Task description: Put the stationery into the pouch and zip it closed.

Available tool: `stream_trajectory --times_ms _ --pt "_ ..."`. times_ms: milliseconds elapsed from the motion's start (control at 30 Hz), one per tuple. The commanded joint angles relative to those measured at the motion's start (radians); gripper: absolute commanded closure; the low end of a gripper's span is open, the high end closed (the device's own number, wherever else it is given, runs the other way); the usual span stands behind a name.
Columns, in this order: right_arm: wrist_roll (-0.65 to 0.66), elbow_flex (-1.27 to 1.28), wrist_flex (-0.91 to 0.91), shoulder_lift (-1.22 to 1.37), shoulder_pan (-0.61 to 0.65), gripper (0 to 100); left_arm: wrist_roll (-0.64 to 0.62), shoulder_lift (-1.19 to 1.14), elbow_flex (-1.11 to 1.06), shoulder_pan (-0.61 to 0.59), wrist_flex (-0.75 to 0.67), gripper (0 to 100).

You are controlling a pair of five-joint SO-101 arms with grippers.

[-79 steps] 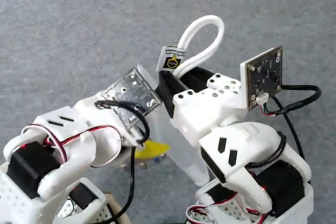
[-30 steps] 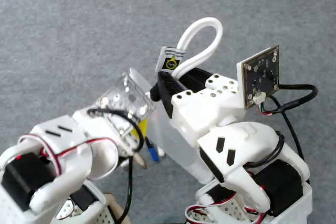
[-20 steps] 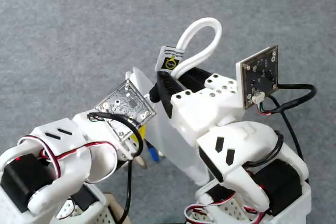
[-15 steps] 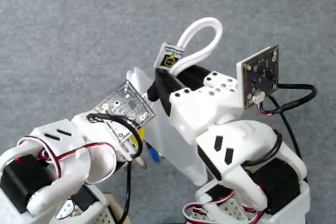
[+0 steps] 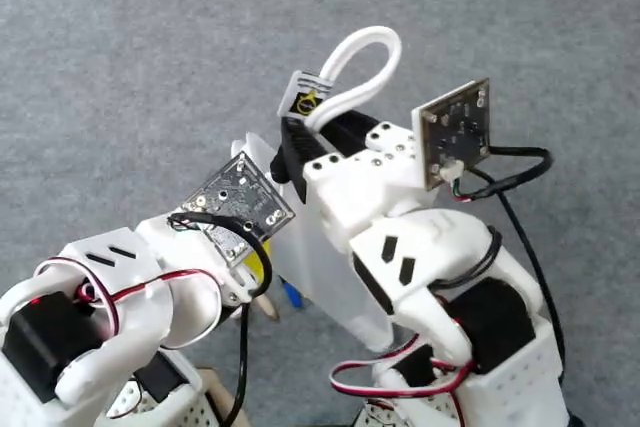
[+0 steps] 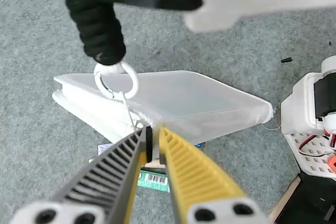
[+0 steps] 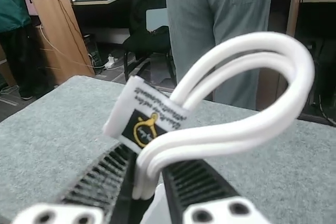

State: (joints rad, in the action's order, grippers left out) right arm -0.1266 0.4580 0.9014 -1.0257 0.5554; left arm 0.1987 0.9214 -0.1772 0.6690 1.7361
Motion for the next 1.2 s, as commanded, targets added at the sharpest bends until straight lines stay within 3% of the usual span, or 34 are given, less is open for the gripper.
stream_trajectory --times_ms 0,433,733,1167 --pt "0.035 0.018 -0.08 0.015 -0.012 98.6 -0.002 -0.009 -0.024 0.015 0.021 97" --pt "0.16 0.208 -0.374 0.015 -0.078 98.7 -0.002 -0.009 -0.024 0.018 0.023 97" --pt "0.23 0.289 -0.557 0.016 -0.107 98.7 -0.002 -0.009 -0.025 0.13 0.023 97" --pt "0.232 0.297 -0.595 0.016 -0.169 98.7 -0.002 -0.009 -0.025 0.13 0.025 97"
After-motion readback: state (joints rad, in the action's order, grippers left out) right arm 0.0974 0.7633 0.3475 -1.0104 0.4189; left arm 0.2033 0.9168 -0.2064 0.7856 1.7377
